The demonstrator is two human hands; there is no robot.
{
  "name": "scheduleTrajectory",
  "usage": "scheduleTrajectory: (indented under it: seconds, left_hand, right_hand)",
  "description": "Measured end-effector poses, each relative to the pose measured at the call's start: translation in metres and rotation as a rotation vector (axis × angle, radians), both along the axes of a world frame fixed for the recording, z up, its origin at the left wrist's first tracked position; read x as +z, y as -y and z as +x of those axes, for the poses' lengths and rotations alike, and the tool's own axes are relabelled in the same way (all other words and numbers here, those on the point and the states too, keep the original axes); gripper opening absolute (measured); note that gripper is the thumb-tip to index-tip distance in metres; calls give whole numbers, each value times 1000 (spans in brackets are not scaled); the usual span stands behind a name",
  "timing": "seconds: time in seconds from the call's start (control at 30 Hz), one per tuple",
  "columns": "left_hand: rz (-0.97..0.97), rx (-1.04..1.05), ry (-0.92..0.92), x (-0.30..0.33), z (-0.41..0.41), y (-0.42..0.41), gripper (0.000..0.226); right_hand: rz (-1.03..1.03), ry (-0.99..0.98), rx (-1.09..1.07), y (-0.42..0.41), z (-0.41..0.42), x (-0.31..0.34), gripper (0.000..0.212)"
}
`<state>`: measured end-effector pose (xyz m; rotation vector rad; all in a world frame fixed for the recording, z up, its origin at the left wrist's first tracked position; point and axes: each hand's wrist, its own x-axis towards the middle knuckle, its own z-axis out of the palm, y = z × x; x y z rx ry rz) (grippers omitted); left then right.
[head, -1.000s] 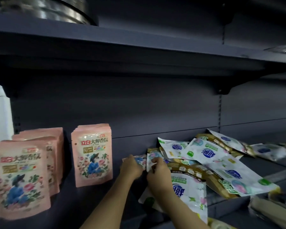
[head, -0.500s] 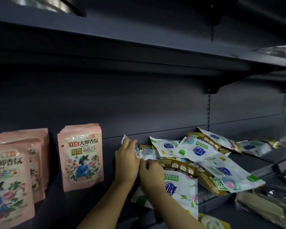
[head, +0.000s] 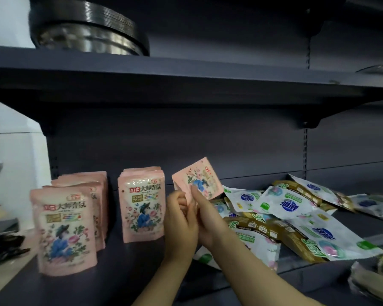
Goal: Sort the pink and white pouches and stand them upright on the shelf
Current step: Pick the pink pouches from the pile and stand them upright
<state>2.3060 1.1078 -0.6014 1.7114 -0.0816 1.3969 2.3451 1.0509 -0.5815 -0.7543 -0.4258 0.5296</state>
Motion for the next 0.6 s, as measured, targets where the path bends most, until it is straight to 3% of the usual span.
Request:
scheduleTrajectory:
  seconds: [0.13, 0.23, 0.33, 0.43, 0.53, 0.6]
  left_hand:
    - [-177, -136, -40, 9, -16, 1, 49]
    - [-278, -74, -99, 21, -26, -4, 57]
    - [-357, -172, -288, 37, -32, -15, 67]
    - [-277, -229, -525, 42, -37, -30, 48]
    - [-260, -207, -556, 33, -52, -34, 15]
    - [-275, -196, -566, 21, -60, -35, 18]
  right_hand:
    - [130, 47, -120, 6, 2, 4, 40]
    - [35, 173, -196, 20, -3, 9, 38]
    - [-139, 361, -247, 32, -6, 10, 45]
    - [-434, 597, -268, 39, -14, 7, 42]
    - [-727, 749, -326, 37, -19, -2, 39]
    - [-949, 799, -413, 31, -17, -14, 38]
